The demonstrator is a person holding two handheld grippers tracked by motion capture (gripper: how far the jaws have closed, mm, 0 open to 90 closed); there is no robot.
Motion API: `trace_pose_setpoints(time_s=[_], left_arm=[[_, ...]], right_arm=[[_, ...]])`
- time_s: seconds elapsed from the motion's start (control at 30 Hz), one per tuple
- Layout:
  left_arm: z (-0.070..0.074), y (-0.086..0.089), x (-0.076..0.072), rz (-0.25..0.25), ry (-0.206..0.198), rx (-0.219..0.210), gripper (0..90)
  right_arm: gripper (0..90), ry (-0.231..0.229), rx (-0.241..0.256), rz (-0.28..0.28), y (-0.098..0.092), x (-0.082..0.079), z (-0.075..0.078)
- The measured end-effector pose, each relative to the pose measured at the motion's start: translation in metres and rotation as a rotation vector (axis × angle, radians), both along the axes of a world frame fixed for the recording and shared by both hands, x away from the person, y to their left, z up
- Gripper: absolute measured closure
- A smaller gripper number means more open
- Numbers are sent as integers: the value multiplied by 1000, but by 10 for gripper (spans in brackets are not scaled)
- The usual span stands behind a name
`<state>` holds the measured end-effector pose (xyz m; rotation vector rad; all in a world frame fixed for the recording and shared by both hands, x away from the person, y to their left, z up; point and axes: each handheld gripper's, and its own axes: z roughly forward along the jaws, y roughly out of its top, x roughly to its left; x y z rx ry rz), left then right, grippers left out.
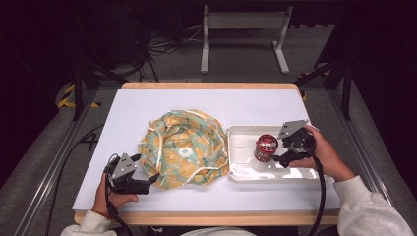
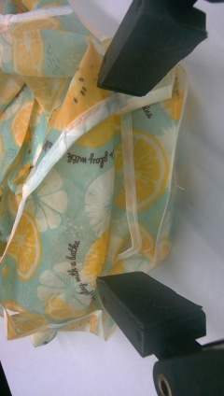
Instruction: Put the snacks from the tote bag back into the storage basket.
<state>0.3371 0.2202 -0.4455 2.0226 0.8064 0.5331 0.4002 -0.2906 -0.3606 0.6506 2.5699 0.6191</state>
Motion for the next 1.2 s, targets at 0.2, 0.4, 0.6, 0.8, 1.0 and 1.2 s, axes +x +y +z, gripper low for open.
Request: trace_pose_setpoints(time_s=[0.2,0.4,0.6,0.8,1.0,1.2], left_arm=[[0,0,0,2,-1,-1,74],[0,-1,0,-1,0,2,74],[0,-2,0,-9,-2,4,73],[0,-1,0,-7,1,4,73],[0,-1,1,-7,2,3,73],[0,-2,0,1,4,15,74]], right_arm=[[112,-15,23,-4,-8,-8,-4],[123,-54,18,-22,-15,-16,-9],[94,-95,53,-43,-24,-23,-12],[85,-135,95,-91,-36,-30,-18],[71,-161,95,-107,-43,-37,-26],[51,-185,107,-146,-52,-45,-32]])
